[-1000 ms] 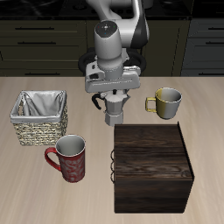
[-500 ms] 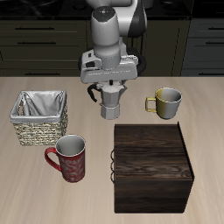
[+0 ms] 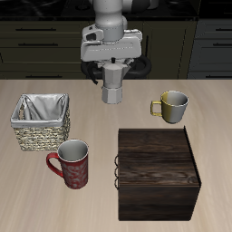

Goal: Place the moka pot in the basket

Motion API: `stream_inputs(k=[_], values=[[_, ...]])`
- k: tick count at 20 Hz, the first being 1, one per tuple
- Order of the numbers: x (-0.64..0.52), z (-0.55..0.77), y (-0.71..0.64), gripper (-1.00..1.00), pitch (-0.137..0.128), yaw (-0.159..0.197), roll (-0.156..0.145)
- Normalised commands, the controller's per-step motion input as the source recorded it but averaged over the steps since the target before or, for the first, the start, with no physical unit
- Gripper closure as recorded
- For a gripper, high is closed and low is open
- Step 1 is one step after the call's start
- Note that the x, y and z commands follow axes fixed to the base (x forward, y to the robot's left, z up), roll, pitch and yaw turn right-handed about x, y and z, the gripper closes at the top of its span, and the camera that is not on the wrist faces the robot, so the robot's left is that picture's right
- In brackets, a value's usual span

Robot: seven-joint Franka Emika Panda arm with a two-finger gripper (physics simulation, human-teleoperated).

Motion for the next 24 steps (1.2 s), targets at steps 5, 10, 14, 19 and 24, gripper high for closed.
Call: stream_inputs(k=[5,10,14,19,24], values=[[-0.10,0.45,-0.04,1.00,-0.061,-0.021,0.019],[0.11,0.15,-0.16,1.00,0.016,-0.022,0.012],[0.22,0.14,-0.40,1.00,0.004,-0.036,-0.056],[0.18,0.19,-0.46,1.00,-0.012,-0.050,-0.064],[0.15,0.15,-0.40,1.00,0.018,-0.067,-0.022]])
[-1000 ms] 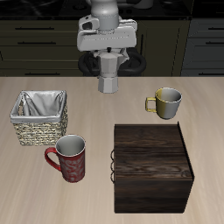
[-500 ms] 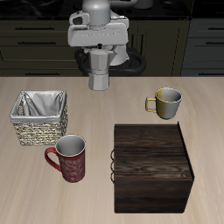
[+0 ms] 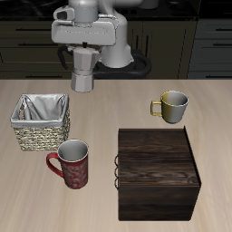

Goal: Place the moka pot in the basket

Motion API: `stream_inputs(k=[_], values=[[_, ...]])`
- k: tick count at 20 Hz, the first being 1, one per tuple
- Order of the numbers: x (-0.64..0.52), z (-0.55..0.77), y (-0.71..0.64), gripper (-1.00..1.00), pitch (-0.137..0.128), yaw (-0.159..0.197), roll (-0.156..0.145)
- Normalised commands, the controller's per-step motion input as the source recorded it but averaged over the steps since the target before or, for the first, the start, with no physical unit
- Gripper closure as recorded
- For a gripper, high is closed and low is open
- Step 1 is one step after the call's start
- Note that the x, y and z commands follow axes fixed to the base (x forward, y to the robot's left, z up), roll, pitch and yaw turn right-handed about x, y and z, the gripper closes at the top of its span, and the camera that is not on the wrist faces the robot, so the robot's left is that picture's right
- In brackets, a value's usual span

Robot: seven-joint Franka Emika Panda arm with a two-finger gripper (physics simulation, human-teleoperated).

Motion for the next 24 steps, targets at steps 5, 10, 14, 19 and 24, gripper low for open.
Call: stream_inputs(k=[5,10,14,19,24], values=[[0.12,0.19,-0.37,1.00,-0.023,-0.034,-0.041],[0.13,0.16,-0.29,1.00,0.007,-0.042,-0.029],[0.13,0.05,-0.19,1.00,0.043,-0.039,0.005],[0.18,0.03,-0.37,1.00,0.033,-0.022,-0.013],[0.12,0.01,-0.38,1.00,-0.001,-0.016,-0.066]])
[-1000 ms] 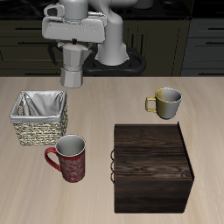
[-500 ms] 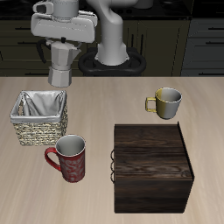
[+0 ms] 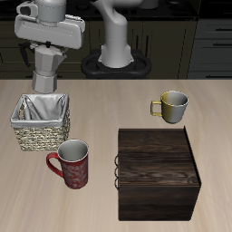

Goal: Place the moka pot in the basket

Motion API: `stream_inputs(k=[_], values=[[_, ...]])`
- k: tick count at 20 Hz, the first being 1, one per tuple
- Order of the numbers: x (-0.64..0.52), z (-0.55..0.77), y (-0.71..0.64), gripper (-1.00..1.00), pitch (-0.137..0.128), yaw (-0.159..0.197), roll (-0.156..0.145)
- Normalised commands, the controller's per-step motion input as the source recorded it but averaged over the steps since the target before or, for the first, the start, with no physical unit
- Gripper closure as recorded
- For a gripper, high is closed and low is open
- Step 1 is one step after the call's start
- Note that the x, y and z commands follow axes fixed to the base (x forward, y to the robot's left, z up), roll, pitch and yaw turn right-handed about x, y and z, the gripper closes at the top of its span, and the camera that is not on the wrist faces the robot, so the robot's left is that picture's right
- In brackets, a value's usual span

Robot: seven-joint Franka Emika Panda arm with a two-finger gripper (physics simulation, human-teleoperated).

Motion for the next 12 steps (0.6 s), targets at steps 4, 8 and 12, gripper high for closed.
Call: stream_inputs(k=[4,8,12], values=[[0.06,-0.13,-0.16,1.00,0.014,0.005,-0.028],[0.04,-0.33,-0.07,1.00,0.028,-0.009,-0.022],[0.05,-0.44,0.06,1.00,0.054,0.026,-0.015]])
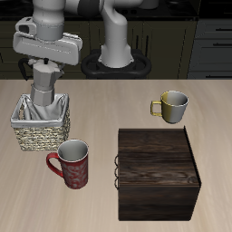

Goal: Place the moka pot in the basket

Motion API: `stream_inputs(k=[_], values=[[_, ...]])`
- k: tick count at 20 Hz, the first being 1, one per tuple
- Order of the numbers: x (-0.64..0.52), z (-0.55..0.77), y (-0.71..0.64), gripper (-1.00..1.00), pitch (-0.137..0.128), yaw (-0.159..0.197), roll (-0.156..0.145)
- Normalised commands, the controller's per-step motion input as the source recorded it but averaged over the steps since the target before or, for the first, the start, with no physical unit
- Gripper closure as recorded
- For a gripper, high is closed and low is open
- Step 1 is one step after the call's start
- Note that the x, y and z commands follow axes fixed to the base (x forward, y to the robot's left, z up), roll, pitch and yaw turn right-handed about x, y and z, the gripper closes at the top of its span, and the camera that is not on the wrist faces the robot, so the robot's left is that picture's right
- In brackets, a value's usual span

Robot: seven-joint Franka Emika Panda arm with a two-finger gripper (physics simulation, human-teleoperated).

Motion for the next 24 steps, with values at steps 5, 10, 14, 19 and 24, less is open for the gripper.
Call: stream_inputs(k=[5,10,14,19,24], values=[[0.05,-0.38,0.01,1.00,0.050,0.012,-0.016],[0.06,-0.35,0.00,-1.00,0.070,0.028,-0.038],[0.04,-0.44,0.10,-1.00,0.078,-0.001,0.030],[0.03,-0.14,-0.01,-1.00,0.018,0.016,-0.017],[-0.08,0.12,0.08,-1.00,-0.033,0.000,-0.004]])
